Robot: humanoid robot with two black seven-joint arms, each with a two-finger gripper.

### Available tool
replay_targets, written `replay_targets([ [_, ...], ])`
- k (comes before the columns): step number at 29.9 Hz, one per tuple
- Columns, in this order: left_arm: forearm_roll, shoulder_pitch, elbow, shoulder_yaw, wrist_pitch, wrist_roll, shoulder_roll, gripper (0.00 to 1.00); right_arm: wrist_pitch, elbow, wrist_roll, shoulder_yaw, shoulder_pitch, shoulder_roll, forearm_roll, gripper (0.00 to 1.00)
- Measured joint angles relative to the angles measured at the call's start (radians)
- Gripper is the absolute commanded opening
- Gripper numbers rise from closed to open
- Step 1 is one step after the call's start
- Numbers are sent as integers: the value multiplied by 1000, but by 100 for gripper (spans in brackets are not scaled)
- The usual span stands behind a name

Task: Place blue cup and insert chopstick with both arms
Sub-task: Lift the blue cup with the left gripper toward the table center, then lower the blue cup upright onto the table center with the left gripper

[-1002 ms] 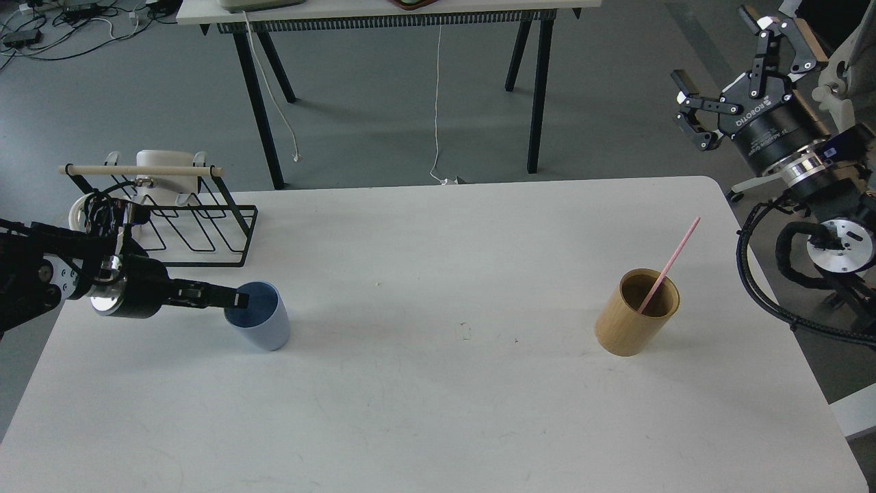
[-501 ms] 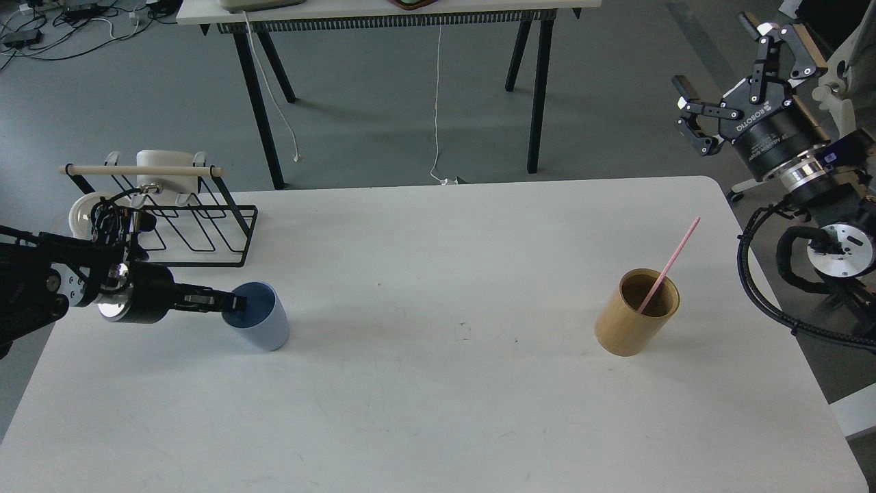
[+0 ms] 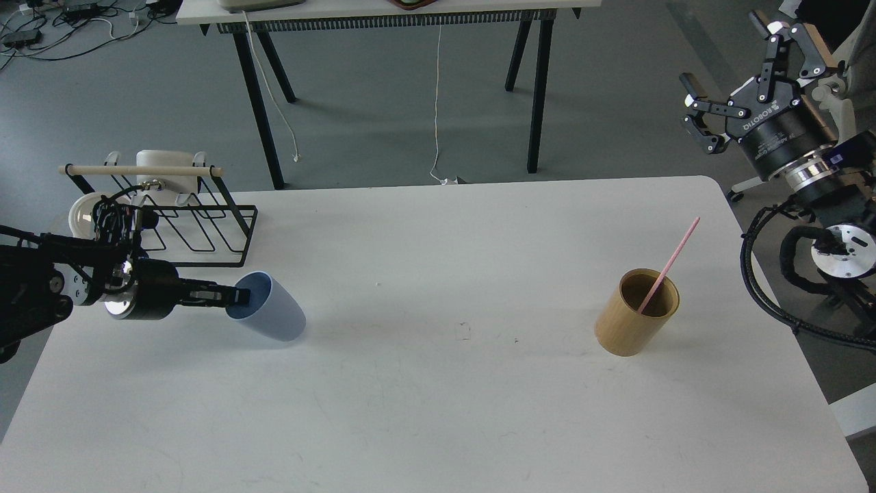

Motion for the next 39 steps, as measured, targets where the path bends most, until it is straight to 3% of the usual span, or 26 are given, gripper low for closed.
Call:
replay_targets([
  [10, 1, -101, -23, -53, -24, 0, -25, 0, 0, -13, 0, 23, -1, 16, 4, 99],
  [18, 0, -244, -25, -49, -70, 0, -162, 0, 0, -36, 0, 34, 8, 16, 4, 99],
  [27, 13, -267, -72, -47, -67, 0, -311, 0, 0, -47, 0, 103, 4, 14, 68, 99],
  [39, 130, -267, 94, 37, -62, 0, -508, 0, 0, -67, 0, 110, -20, -6, 108, 99],
])
